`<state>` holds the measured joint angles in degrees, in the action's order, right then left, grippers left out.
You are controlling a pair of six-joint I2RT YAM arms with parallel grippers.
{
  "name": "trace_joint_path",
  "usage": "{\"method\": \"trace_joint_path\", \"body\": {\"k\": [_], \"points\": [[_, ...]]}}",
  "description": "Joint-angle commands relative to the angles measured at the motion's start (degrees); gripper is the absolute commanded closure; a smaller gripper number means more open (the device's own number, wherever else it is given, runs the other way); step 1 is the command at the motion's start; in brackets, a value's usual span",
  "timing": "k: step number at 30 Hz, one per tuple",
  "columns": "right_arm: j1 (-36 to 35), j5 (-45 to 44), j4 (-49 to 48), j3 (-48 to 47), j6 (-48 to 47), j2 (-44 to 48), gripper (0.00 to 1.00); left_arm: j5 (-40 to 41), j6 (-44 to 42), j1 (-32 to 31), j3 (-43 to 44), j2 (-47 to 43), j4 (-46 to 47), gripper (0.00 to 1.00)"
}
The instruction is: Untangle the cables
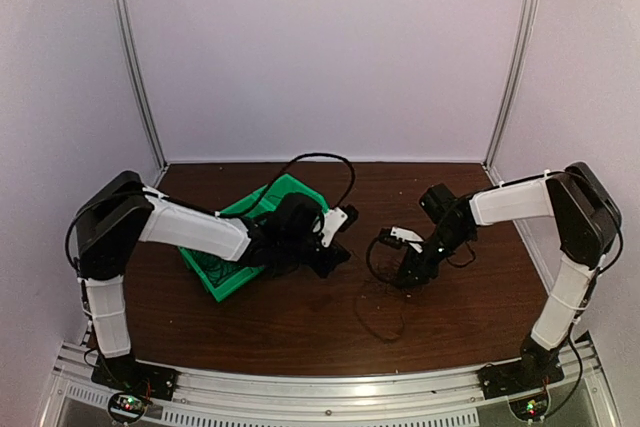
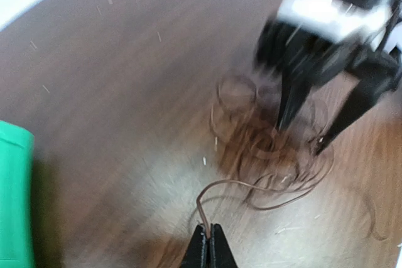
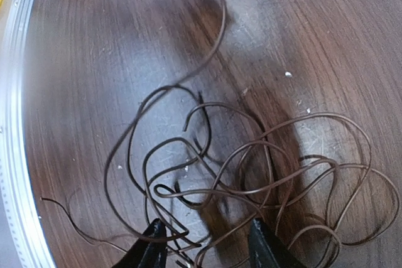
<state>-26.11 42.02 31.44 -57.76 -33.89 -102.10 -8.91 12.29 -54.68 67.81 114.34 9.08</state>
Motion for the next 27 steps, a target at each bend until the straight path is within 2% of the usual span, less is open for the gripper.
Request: {"method": "trace_joint_path", "body": {"k": [1,4,8,16,27], "points": [[0.2,-1.9,-1.8,-0.1,1.7,-0.6,0.66,4.6,2.3,1.3,-1.0,-11.4,2.0,1.00],[0.9,-2.0,-1.7,-0.2,1.8,-1.0,0.84,6.1,3.7,2.2,-2.4,-17.1,2.5,1.00],[3.0,-1.6,-1.3,-0.5,2.3,-1.7,0.91,11.4,2.7,3.1,-1.6,-23.9,-0.1,1.00],[6.1,-2.2,-1.0,-0.7,2.7,-2.7,0.93,20.2,-2.9,5.1,6.1,-35.6,-5.6,1.00],[10.3,-5.4,-1.2,-1.4,4.6,-4.2,0.95,26.2,-11.2,5.5,22.7,-38.7,-14.7,1.00]]}}
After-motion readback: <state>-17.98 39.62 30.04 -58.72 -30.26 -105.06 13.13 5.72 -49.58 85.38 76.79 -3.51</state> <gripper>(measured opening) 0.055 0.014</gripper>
